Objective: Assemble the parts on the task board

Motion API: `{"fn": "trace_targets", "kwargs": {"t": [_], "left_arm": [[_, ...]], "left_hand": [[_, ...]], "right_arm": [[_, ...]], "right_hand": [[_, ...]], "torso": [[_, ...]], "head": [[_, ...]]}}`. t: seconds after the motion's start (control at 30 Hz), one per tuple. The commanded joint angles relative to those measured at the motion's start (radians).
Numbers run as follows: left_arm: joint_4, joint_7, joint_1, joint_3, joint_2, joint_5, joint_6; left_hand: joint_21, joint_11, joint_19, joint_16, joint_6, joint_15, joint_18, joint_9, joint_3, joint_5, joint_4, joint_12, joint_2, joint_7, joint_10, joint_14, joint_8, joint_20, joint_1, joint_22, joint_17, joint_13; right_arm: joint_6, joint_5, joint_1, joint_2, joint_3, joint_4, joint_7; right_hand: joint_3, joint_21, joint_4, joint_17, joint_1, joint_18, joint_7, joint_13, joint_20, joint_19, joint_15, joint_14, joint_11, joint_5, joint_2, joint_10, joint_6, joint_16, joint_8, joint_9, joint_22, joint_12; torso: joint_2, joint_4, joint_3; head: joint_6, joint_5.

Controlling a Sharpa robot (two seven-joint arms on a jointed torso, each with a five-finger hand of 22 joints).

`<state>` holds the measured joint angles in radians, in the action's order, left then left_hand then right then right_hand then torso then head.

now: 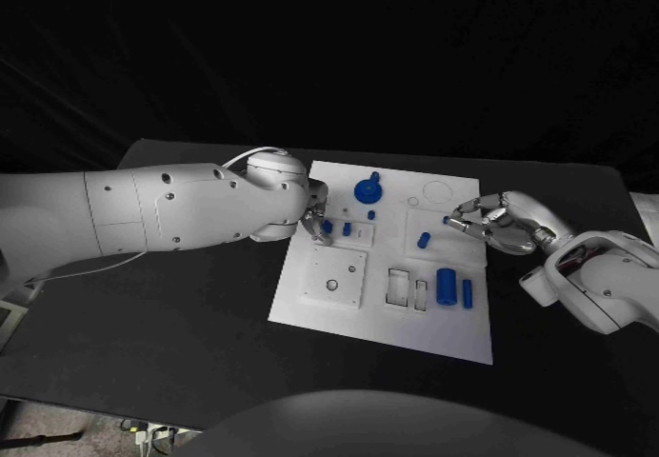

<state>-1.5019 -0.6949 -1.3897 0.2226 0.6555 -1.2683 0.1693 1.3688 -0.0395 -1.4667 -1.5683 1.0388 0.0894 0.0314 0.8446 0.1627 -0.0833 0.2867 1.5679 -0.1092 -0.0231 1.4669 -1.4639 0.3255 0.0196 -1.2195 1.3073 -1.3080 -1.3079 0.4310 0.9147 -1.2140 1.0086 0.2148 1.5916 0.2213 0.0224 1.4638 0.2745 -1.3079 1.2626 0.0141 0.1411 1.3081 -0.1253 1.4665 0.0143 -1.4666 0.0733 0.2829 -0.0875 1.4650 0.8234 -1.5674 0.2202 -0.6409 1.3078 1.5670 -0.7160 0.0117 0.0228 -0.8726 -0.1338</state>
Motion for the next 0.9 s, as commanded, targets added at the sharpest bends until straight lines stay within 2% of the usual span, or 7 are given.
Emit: {"fn": "trace_targets", "kwargs": {"t": [0.03,0.17,0.33,0.53,0.7,0.9], "left_arm": [[0.004,-0.068,0.007,0.005,0.001,0.006,-0.024],[0.008,-0.063,0.007,0.005,0.002,0.007,-0.028],[0.009,-0.064,0.007,0.005,0.004,0.010,-0.031],[0.010,-0.056,0.007,0.005,0.006,0.020,-0.049],[0.011,-0.050,0.007,0.005,0.005,0.048,-0.055],[0.014,-0.042,0.007,0.005,0.004,0.064,-0.067]], "left_hand": [[-0.011,0.008,-0.013,-0.003,-0.035,-0.009,0.013,0.001,-0.007,-0.005,0.001,-0.004,-0.001,-0.018,0.100,-0.107,0.001,0.012,-0.009,0.204,-0.263,-0.259],[-0.020,0.009,-0.008,-0.003,-0.066,-0.011,0.015,0.014,-0.012,-0.005,0.001,-0.011,0.000,-0.024,0.094,-0.107,0.012,0.014,-0.011,0.202,-0.263,-0.253],[-0.019,0.013,-0.007,-0.003,-0.066,-0.014,0.015,0.026,-0.016,-0.003,0.003,-0.009,0.003,-0.023,0.096,-0.107,0.031,0.016,-0.008,0.202,-0.263,-0.255],[-0.022,0.015,-0.005,-0.003,-0.069,-0.016,0.016,0.029,-0.014,-0.010,0.004,-0.013,0.012,-0.023,0.094,-0.107,0.037,0.018,-0.006,0.201,-0.263,-0.253],[-0.023,0.015,-0.004,-0.003,-0.073,-0.018,0.016,0.015,-0.007,-0.028,0.003,-0.015,0.027,-0.023,0.092,-0.107,0.030,0.019,-0.010,0.201,-0.263,-0.251],[-0.029,0.018,0.001,-0.003,-0.072,-0.020,0.018,-0.032,0.011,-0.080,0.001,-0.029,0.041,-0.026,0.081,-0.107,0.000,0.022,-0.035,0.199,-0.263,-0.241]], "right_arm": [[-0.008,0.005,0.001,0.001,0.000,0.001,0.005],[-0.008,0.006,0.001,0.001,0.000,0.002,0.004],[-0.009,0.006,0.001,0.002,0.000,0.002,0.003],[-0.010,0.006,0.001,0.002,0.000,0.002,0.001],[-0.011,0.006,0.001,0.001,0.000,0.003,-0.001],[-0.011,0.006,0.001,0.001,0.000,0.003,-0.002]], "right_hand": [[0.001,-0.004,-0.004,-0.263,0.014,0.020,-0.004,0.263,0.004,0.013,-0.004,-0.104,-0.005,0.005,-0.002,0.106,0.000,-0.003,0.005,0.001,0.218,0.004],[0.001,-0.004,-0.004,-0.263,0.014,0.020,-0.004,0.263,0.004,0.013,-0.004,-0.104,-0.005,0.005,-0.002,0.106,0.000,-0.003,0.005,0.001,0.218,0.004],[0.001,-0.004,-0.004,-0.263,0.014,0.020,-0.004,0.263,0.004,0.013,-0.004,-0.104,-0.005,0.005,-0.002,0.106,0.000,-0.003,0.005,0.001,0.218,0.004],[0.002,-0.004,-0.005,-0.263,0.015,0.020,-0.004,0.263,0.004,0.013,-0.004,-0.104,-0.005,0.007,-0.002,0.106,0.000,-0.003,0.005,0.001,0.218,0.004],[0.003,-0.005,-0.005,-0.263,0.017,0.020,-0.005,0.263,0.004,0.013,-0.004,-0.104,-0.005,0.008,-0.002,0.106,0.000,-0.003,0.006,0.002,0.218,0.004],[0.005,-0.005,-0.008,-0.263,0.023,0.020,-0.005,0.263,0.005,0.012,-0.004,-0.104,-0.006,0.011,-0.003,0.106,0.001,-0.003,0.006,0.002,0.218,0.004]], "torso": [[0.000,0.0002,0.0000],[0.000,0.0001,-0.0001],[0.000,0.0001,0.0002],[0.000,-0.0004,0.0001],[0.000,-0.0001,0.0001],[0.000,0.0001,0.0001]], "head": [[0.000,0.000],[0.000,0.002],[0.000,0.001],[0.000,0.001],[0.000,0.001],[0.000,0.001]]}}
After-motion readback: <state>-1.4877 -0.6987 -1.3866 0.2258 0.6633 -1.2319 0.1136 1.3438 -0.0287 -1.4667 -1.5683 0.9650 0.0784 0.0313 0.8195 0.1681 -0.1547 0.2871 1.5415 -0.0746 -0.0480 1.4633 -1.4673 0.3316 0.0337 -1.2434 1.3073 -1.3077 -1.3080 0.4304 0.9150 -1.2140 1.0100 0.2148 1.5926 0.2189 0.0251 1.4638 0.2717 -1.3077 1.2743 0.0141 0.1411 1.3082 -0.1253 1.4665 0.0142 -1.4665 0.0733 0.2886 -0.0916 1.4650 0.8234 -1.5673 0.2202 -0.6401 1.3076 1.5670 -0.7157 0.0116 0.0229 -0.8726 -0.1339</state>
